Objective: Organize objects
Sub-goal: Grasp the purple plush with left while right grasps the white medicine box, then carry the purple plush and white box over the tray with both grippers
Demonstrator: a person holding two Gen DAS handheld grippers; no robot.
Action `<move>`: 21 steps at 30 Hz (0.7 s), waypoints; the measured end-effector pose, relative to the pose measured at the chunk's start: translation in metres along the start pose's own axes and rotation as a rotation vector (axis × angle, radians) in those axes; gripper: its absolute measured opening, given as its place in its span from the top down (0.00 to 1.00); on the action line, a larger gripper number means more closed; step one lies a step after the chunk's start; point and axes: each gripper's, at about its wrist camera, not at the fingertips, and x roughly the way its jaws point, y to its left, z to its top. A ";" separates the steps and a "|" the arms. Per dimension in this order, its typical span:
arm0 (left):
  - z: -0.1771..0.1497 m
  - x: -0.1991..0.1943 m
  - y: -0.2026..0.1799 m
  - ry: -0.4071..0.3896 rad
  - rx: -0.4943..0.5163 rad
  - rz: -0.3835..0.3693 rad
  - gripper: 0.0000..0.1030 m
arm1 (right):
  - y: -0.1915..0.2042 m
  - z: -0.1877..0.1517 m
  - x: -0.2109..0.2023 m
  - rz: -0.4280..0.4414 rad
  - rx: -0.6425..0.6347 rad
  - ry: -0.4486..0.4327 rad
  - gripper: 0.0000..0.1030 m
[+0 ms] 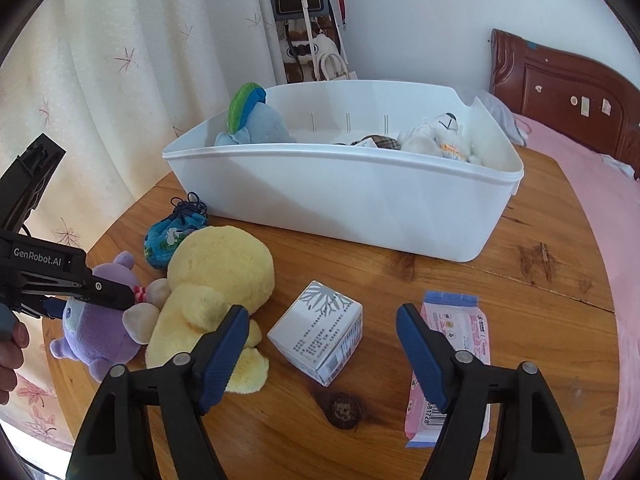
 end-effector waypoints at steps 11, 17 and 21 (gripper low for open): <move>-0.012 -0.003 -0.004 0.025 0.017 -0.002 0.11 | 0.003 -0.004 0.008 0.019 -0.023 0.054 0.51; -0.017 -0.007 -0.008 0.053 0.077 0.009 0.13 | 0.005 -0.005 0.009 0.027 -0.025 0.055 0.52; -0.022 -0.011 -0.010 0.061 0.102 0.023 0.14 | 0.005 -0.003 0.008 0.034 -0.026 0.057 0.52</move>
